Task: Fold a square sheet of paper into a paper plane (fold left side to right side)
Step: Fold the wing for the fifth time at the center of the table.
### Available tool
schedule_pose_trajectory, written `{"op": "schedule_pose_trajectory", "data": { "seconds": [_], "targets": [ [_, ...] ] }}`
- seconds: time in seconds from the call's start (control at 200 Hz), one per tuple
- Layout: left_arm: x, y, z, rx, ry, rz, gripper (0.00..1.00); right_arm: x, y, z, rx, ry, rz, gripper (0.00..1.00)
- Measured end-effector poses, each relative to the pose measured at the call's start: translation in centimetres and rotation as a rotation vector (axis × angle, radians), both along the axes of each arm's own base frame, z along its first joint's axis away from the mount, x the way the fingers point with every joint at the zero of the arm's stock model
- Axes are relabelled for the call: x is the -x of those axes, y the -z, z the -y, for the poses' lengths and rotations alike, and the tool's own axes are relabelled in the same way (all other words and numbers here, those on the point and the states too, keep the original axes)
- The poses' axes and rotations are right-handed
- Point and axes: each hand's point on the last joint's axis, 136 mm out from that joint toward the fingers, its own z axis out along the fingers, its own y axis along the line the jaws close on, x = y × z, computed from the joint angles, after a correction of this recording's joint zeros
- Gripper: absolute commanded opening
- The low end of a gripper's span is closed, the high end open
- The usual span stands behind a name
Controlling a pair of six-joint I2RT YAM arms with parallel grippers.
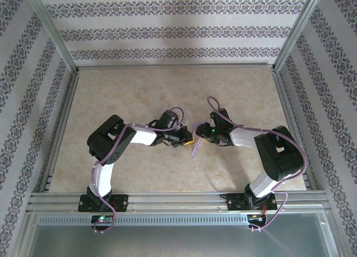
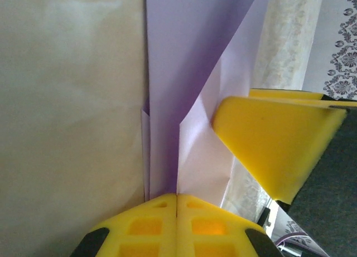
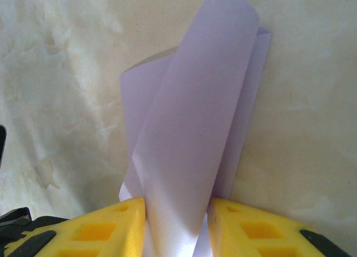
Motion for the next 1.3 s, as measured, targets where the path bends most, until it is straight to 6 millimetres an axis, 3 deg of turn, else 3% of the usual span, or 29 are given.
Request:
{"op": "schedule_pose_trajectory", "data": {
  "seconds": [0.824,1.299],
  "targets": [
    [0.55,0.46,-0.59,-0.008,-0.001,-0.006,0.00,-0.20,-0.04,-0.24,-0.003,-0.005,-0.007,0.39],
    [-0.12,0.38,-0.61,-0.060,0.009,0.020,0.00,-0.26,0.04,-0.27,-0.002,-0.009,-0.008,0.37]
  ]
}}
